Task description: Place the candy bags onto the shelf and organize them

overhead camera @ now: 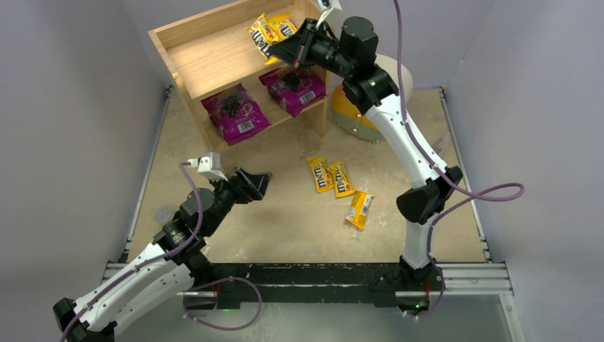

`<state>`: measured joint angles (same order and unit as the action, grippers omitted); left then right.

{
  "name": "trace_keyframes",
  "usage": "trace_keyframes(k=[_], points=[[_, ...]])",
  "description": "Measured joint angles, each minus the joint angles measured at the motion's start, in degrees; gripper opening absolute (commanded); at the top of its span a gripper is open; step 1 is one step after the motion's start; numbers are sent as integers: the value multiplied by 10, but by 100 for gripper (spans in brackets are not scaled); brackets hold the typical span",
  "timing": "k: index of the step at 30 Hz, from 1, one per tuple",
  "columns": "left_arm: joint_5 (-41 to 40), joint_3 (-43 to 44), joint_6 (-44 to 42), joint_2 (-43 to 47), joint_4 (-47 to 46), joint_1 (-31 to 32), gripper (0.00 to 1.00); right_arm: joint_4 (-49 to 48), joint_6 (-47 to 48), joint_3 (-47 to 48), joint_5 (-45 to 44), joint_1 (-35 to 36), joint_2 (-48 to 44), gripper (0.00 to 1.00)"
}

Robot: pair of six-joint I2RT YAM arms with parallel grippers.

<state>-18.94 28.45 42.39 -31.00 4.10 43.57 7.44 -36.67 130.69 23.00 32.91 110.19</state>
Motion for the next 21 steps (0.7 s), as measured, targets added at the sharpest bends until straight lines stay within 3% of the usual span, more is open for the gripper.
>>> trace_keyframes(k=[8,15,21], points=[[-4,-3,0,5,2,0,89,9,12,24,-13,-3,33,10],[-11,-7,0,11,9,0,89,14,18,26,-15,-3,41,33],[-17,-9,0,17,15,0,89,13,29,26,-25,-3,41,36]])
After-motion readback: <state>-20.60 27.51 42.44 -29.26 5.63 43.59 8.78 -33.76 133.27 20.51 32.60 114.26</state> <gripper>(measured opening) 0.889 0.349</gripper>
